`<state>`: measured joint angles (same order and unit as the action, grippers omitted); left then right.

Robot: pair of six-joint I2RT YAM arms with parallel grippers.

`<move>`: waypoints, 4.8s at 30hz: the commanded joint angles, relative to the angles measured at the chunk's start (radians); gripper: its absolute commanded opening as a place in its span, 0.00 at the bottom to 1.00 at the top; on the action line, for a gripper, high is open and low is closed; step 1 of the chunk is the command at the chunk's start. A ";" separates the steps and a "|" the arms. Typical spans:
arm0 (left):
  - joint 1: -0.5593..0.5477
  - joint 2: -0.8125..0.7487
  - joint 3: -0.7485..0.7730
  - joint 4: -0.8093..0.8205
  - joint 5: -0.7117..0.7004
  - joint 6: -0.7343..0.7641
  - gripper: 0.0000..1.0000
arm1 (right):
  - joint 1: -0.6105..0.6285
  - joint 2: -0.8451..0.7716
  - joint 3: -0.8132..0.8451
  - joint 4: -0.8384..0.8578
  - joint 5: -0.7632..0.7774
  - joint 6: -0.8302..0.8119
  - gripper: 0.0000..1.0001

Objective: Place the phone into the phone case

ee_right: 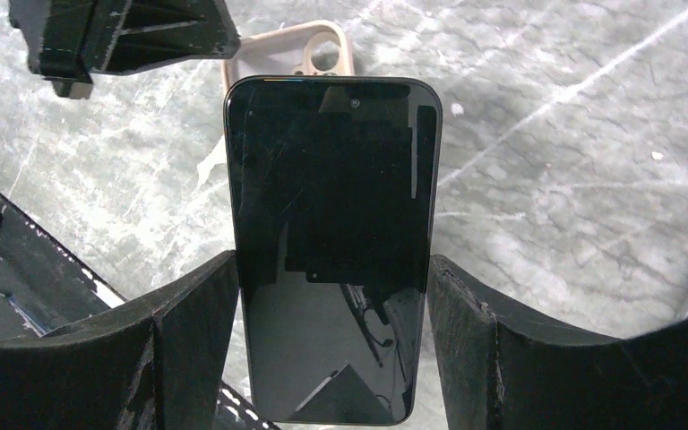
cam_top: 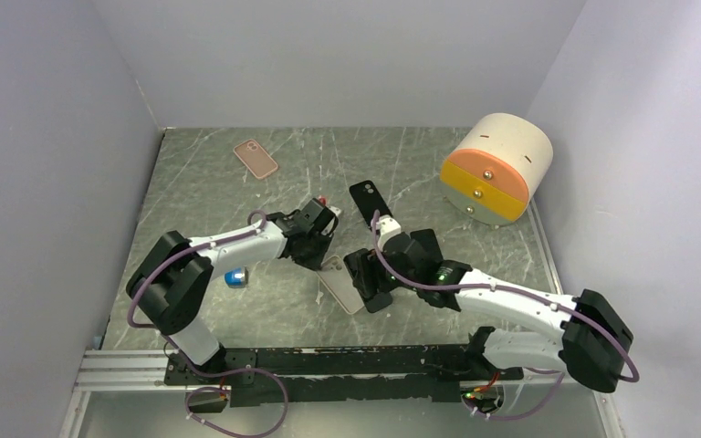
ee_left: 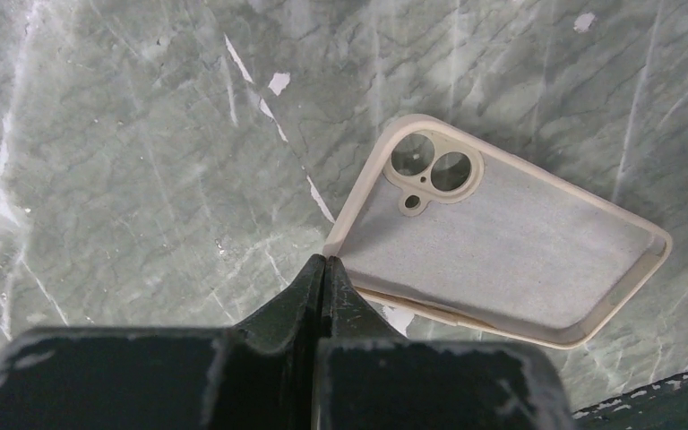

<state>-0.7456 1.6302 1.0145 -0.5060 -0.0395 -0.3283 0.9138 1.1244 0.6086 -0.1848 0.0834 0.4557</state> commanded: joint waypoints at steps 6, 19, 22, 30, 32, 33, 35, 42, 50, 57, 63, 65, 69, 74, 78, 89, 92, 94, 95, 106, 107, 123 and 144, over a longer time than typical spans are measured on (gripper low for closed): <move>0.133 -0.133 -0.076 0.084 0.143 -0.137 0.30 | 0.060 0.108 0.022 0.248 0.023 -0.120 0.37; 0.321 -0.243 -0.146 0.117 0.321 -0.328 0.45 | 0.127 0.277 0.097 0.423 0.123 -0.199 0.36; 0.322 -0.242 -0.157 0.120 0.318 -0.335 0.44 | 0.128 0.284 0.087 0.464 0.127 -0.197 0.36; 0.322 -0.238 -0.169 0.132 0.319 -0.348 0.45 | 0.145 0.321 0.028 0.609 0.114 -0.208 0.36; 0.322 -0.231 -0.169 0.136 0.325 -0.351 0.45 | 0.154 0.329 0.013 0.629 0.130 -0.219 0.36; 0.322 -0.229 -0.170 0.137 0.327 -0.352 0.45 | 0.156 0.330 0.003 0.640 0.138 -0.221 0.36; 0.322 -0.223 -0.171 0.140 0.332 -0.352 0.44 | 0.161 0.333 -0.012 0.647 0.149 -0.224 0.36; 0.322 -0.215 -0.171 0.132 0.321 -0.355 0.46 | 0.187 0.319 -0.060 0.624 0.198 -0.216 0.35; 0.322 -0.207 -0.168 0.132 0.329 -0.366 0.46 | 0.204 0.309 -0.081 0.563 0.267 -0.160 0.40; 0.322 -0.190 -0.186 0.169 0.377 -0.398 0.44 | 0.206 0.302 -0.085 0.529 0.296 -0.100 0.51; 0.322 -0.130 -0.202 0.260 0.477 -0.437 0.40 | 0.205 0.308 -0.073 0.481 0.323 -0.046 0.62; 0.322 -0.117 -0.207 0.282 0.497 -0.445 0.40 | 0.205 0.301 -0.072 0.471 0.335 -0.036 0.63; 0.321 -0.095 -0.212 0.317 0.530 -0.457 0.39 | 0.205 0.297 -0.066 0.445 0.349 -0.015 0.66; 0.318 -0.074 -0.214 0.355 0.555 -0.472 0.39 | 0.205 0.305 -0.057 0.417 0.362 0.015 0.74; 0.306 -0.035 -0.220 0.406 0.586 -0.498 0.39 | 0.205 0.277 -0.022 0.364 0.325 0.025 0.84; 0.200 0.054 -0.143 0.371 0.543 -0.497 0.34 | 0.121 0.187 -0.007 0.248 0.191 0.080 0.81; 0.189 0.065 -0.145 0.392 0.546 -0.507 0.29 | 0.063 0.160 -0.038 0.251 0.109 0.084 0.72; 0.183 0.077 -0.139 0.401 0.550 -0.512 0.26 | 0.023 0.144 -0.059 0.251 0.068 0.090 0.66; 0.182 0.083 -0.133 0.399 0.550 -0.512 0.24 | 0.004 0.129 -0.071 0.256 0.056 0.091 0.63; 0.174 0.062 -0.075 0.287 0.465 -0.477 0.37 | -0.108 0.125 -0.150 0.322 -0.104 0.105 0.53; 0.173 0.060 -0.074 0.276 0.459 -0.475 0.37 | -0.112 0.128 -0.155 0.332 -0.113 0.110 0.52; 0.124 0.147 -0.068 0.276 0.494 -0.485 0.24 | -0.116 0.198 -0.175 0.381 -0.138 0.154 0.42; 0.102 0.086 -0.106 0.249 0.503 -0.533 0.33 | -0.157 0.189 -0.178 0.413 -0.220 0.221 0.51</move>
<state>-0.6369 1.7363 0.9318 -0.2928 0.4416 -0.8360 0.7746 1.3155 0.4324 0.1616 -0.0860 0.6548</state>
